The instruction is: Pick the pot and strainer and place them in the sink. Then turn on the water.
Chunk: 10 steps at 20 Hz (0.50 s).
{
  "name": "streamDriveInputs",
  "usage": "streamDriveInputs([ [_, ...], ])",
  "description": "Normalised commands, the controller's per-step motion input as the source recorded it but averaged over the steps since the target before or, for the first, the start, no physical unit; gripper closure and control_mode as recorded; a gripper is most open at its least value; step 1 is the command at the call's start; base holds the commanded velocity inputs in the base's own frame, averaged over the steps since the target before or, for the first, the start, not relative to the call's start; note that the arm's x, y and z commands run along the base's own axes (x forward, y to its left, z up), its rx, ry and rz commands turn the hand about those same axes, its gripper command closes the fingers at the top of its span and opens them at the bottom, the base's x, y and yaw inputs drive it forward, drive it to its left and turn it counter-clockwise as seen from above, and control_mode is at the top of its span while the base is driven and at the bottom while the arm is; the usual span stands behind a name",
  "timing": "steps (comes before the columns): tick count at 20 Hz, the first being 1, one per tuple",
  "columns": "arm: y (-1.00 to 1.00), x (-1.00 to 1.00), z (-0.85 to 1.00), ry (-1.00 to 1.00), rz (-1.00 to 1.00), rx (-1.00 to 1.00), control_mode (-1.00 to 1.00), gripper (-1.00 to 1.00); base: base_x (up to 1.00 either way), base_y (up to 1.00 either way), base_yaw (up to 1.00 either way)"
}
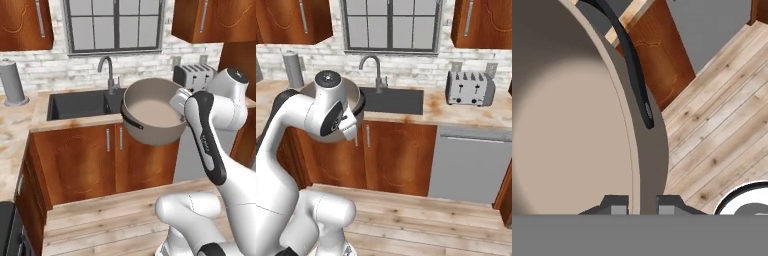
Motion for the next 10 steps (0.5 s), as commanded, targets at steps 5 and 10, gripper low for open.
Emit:
streamDriveInputs([
  [5,0.00,0.00,0.00,0.00,0.00,0.00,1.00,1.00,0.30,0.36,-0.02],
  [10,0.00,0.00,0.00,0.00,0.00,0.00,1.00,1.00,0.77,0.01,0.00],
])
